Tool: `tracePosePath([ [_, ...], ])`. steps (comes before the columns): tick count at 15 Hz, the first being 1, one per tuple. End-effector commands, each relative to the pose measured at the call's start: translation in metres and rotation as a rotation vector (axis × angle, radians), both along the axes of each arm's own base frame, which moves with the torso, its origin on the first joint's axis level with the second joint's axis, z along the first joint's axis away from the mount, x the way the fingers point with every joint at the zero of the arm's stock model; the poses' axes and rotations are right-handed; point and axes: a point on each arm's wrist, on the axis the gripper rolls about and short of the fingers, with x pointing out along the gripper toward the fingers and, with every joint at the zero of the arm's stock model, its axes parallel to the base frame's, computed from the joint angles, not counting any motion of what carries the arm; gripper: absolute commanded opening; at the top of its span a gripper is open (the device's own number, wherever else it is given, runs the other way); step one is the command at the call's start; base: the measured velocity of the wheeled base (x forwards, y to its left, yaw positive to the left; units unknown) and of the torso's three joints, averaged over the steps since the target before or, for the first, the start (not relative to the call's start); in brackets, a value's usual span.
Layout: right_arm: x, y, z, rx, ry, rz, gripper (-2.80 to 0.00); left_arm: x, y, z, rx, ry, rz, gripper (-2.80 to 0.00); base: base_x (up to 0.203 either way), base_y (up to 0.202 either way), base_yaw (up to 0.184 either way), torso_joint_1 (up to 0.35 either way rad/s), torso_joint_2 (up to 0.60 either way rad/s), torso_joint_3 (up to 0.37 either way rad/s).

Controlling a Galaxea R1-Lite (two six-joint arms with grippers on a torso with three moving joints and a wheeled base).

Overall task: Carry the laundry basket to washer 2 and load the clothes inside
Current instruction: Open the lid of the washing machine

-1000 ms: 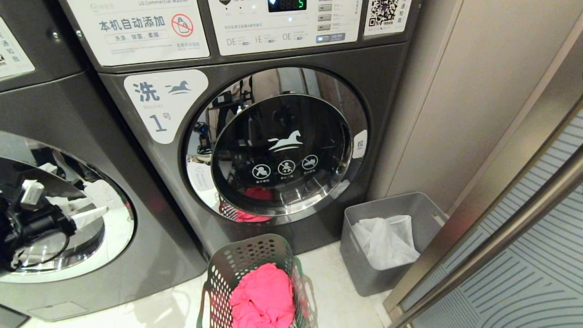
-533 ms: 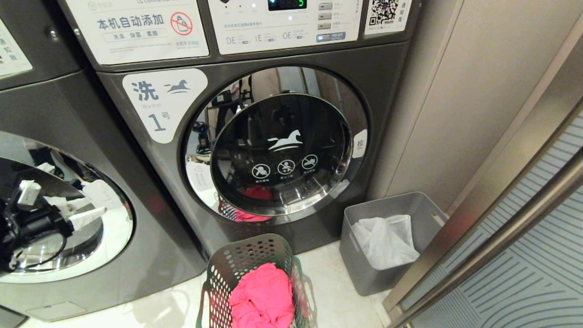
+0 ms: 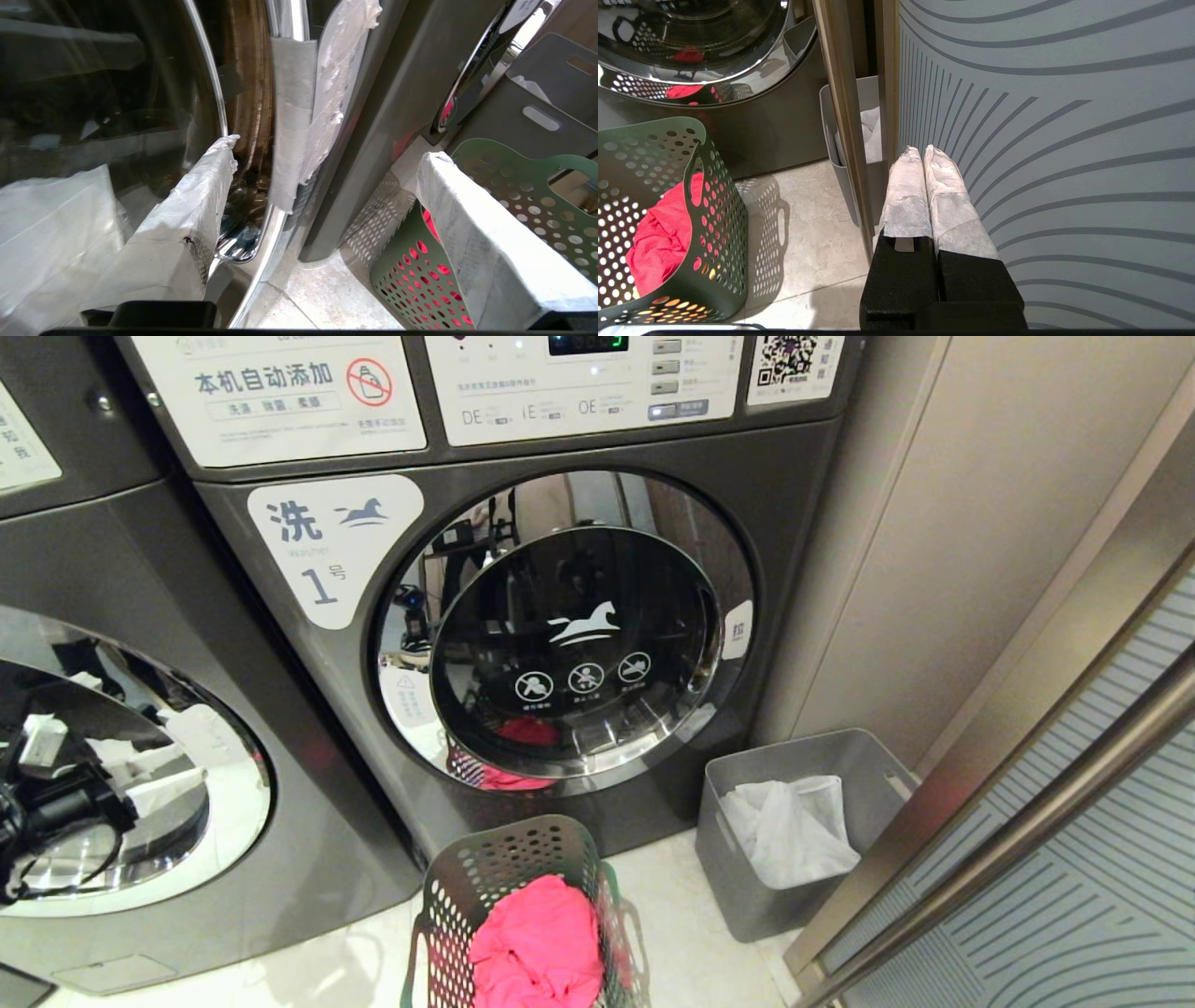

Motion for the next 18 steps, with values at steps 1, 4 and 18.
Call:
tracePosePath([
  [1,0.0,0.0,0.0,0.0,0.0,0.0,-2.8,0.001,-0.002,-0.001,-0.001,-0.001,-0.015,0.0,0.0,0.0,0.0,0.0,0.0,0.0],
  [4,0.0,0.0,0.0,0.0,0.0,0.0,-2.8,0.003,-0.004,0.0,-0.001,-0.002,-0.022,0.0,0.0,0.0,0.0,0.0,0.0,0.0],
  [18,0.0,0.0,0.0,0.0,0.0,0.0,-2.8,0.019,-0.02,0.0,0.006,-0.01,-0.072,0.0,0.0,0.0,0.0,0.0,0.0,0.0],
])
